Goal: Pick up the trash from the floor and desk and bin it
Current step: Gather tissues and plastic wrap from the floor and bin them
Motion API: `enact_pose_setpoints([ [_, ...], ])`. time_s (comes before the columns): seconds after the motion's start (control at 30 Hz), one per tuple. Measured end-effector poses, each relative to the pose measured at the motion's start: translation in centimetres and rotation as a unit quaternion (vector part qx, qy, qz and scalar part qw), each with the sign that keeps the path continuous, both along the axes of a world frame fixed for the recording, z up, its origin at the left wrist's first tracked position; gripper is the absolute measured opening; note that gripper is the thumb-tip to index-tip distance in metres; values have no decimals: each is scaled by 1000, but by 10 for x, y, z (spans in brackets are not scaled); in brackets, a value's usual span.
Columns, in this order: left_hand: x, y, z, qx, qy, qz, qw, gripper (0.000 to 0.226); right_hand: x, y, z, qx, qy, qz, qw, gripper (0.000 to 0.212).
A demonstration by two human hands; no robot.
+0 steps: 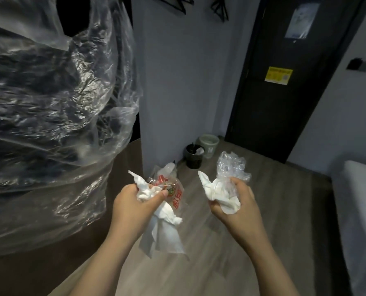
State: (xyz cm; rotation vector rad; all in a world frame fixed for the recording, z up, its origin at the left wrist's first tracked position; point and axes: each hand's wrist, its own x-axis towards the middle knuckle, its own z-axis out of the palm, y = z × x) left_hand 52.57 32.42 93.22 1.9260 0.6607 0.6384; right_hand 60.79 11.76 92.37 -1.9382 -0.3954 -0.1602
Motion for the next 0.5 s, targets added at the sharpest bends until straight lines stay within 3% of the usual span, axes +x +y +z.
enact_pose_setpoints([
  [0.13,64,34,6,0,-6,-41,999,33,44,35,15,1,0,-33,999,70],
  [0.27,124,53,5,1,-5,-79,997,28,92,56,13,-13,9,-47,999,58],
  [0.5,243,67,-13,7,-2,-110,994,31,201,66,-2,-12,15,-72,997,58],
])
